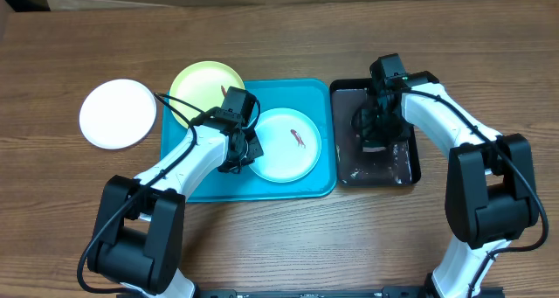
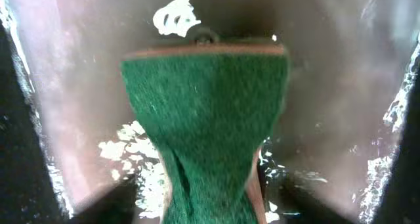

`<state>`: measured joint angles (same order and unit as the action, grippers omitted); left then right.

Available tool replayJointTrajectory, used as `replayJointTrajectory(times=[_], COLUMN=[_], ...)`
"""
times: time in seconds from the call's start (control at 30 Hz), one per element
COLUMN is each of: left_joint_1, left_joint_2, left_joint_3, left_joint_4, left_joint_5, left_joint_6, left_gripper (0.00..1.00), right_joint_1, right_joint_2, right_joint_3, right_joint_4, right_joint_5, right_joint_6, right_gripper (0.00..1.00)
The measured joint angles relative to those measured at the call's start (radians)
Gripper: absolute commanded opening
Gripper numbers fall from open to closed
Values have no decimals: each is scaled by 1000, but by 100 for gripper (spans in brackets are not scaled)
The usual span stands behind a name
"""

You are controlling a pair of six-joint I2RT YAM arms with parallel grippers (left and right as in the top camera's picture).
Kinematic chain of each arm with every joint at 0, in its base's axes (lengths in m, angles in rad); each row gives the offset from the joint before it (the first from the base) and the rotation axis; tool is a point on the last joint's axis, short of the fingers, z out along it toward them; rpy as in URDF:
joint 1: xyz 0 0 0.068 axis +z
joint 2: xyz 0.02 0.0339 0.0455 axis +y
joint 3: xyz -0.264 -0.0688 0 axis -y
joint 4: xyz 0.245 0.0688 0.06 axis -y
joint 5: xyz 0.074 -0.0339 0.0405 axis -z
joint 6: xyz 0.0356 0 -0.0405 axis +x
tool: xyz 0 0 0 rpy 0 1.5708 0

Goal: Clean dirty plates on tray and stack at the side
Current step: 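Rub the sponge around the black tray water with the right gripper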

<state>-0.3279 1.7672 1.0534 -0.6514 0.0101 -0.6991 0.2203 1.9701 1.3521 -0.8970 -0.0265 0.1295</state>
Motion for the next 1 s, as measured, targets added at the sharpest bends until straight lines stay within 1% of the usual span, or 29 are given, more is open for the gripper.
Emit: replayJointTrajectory(times=[0.07, 0.13, 0.17, 0.2, 0.23, 0.47, 0.5, 0.53, 0.57, 0.6, 0.63, 0.67, 0.7, 0.73, 0.77, 0.9, 0.97, 1.0], left_joint_1=[0, 0, 0, 0, 0, 0, 0, 0, 0, 0, 0, 0, 0, 0, 0, 0, 0, 0], left_joint_2=[0, 0, 0, 0, 0, 0, 0, 0, 0, 0, 0, 0, 0, 0, 0, 0, 0, 0], left_joint_3=[0, 0, 0, 0, 0, 0, 0, 0, 0, 0, 0, 0, 0, 0, 0, 0, 0, 0], left_joint_4=[0, 0, 0, 0, 0, 0, 0, 0, 0, 0, 0, 0, 0, 0, 0, 0, 0, 0], left_joint_5=[0, 0, 0, 0, 0, 0, 0, 0, 0, 0, 0, 0, 0, 0, 0, 0, 0, 0], left_joint_6=[0, 0, 0, 0, 0, 0, 0, 0, 0, 0, 0, 0, 0, 0, 0, 0, 0, 0], left_gripper=[6, 6, 6, 6, 6, 6, 6, 6, 6, 7, 6, 6, 7, 7, 7, 7, 8, 8], right_joint_1=[0, -1, -1, -2, -3, -3, -3, -3, -3, -3, -3, -3, -3, -3, -3, -3, -3, -3], right_joint_2=[0, 0, 0, 0, 0, 0, 0, 0, 0, 0, 0, 0, 0, 0, 0, 0, 0, 0], right_joint_3=[0, 0, 0, 0, 0, 0, 0, 0, -1, 0, -1, 0, 0, -1, -1, -1, -1, -1], right_joint_4=[39, 72, 77, 77, 76, 62, 64, 69, 72, 74, 74, 74, 75, 74, 74, 75, 75, 74], right_joint_5=[0, 0, 0, 0, 0, 0, 0, 0, 1, 2, 1, -1, 0, 1, 0, 1, 1, 0], right_joint_6=[0, -1, 0, -2, -5, 1, 1, 0, 2, 0, 1, 1, -3, 3, 2, -1, 0, 0], right_gripper=[79, 72, 64, 60, 58, 58, 54, 36, 21, 19, 29, 54, 86, 95, 100, 99, 95, 95])
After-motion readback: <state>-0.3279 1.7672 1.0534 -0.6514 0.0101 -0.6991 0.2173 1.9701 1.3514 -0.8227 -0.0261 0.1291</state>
